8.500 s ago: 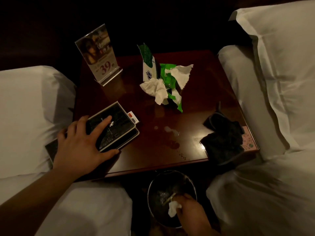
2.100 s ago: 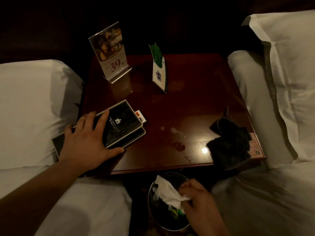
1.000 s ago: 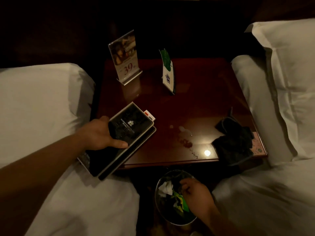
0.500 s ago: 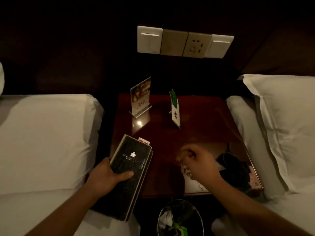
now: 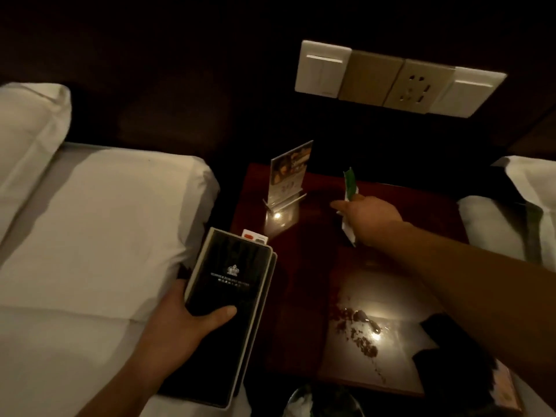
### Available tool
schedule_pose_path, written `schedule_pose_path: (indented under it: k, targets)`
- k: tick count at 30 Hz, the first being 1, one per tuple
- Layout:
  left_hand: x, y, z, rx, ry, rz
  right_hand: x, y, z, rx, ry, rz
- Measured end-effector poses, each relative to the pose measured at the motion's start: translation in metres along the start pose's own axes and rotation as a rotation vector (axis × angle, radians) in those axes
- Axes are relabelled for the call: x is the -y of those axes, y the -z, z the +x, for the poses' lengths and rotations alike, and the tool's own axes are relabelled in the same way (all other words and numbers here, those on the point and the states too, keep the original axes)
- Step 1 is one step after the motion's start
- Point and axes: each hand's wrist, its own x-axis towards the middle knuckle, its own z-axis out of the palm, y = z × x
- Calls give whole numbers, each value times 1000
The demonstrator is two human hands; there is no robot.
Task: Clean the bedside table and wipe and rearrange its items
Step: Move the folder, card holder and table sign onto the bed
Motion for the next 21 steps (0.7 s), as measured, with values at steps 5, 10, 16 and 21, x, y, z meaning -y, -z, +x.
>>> schedule_pose_path:
  k: [5,10,16,21]
  targets:
    - [10,0,-12,-23,35,-33,-5,1,-4,-26,7,-77]
    - [19,-7,-30,-110,58,-119,-9,8,-16,-111,98,-211]
    - [28,-12,-56,-211,137,-230,2,16,-40,-224,222,-176]
    - [32,-3,-85,-319,200,-268,34,35,-61,-269,336,-64]
